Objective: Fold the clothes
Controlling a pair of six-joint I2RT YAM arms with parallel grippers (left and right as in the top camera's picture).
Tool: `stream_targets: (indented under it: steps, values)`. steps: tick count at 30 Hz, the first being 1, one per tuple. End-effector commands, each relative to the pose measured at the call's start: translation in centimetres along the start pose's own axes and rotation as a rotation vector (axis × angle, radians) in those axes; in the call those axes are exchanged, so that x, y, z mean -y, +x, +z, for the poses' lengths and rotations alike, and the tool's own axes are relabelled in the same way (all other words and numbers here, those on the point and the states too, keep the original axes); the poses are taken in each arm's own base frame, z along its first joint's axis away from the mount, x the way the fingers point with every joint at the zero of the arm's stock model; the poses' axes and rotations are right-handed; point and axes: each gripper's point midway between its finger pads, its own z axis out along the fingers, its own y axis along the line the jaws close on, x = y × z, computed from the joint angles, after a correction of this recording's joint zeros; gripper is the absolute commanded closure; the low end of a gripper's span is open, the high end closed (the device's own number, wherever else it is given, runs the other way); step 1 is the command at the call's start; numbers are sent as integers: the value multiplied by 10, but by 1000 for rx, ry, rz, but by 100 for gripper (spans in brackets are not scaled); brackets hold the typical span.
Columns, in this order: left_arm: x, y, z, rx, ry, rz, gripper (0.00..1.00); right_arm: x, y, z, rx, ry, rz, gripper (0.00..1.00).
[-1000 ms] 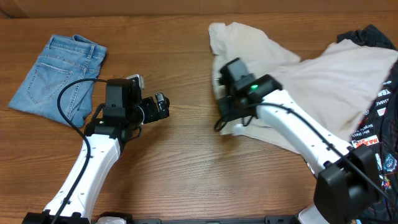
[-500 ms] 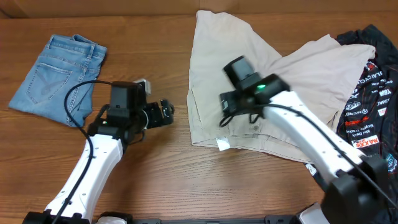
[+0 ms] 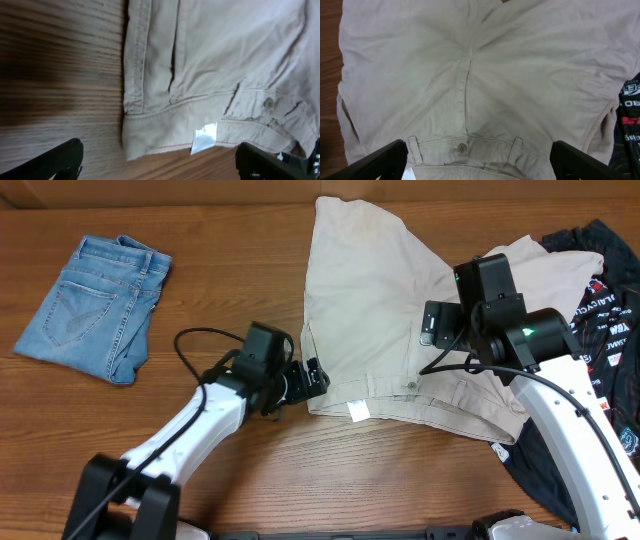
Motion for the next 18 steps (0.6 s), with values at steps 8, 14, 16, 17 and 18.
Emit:
stream_targets:
  steps: [8,14,16,17,18]
  values:
    - [8,15,48,-165,82,-217,20,5,-5,-10,21,5,25,5]
    - [8,16,48,-170,86,-213,96,6,-5,-10,21,5,25,5]
    - [6,14,46,-166,86,-212,96,6,-5,-10,20,6,25,5]
    - [6,11,45,-158,90,-197,96,6,-4,-10,18,7,26,5]
    - [5,5,42,-143,97,-178,96,7,-4,-10,18,9,27,5]
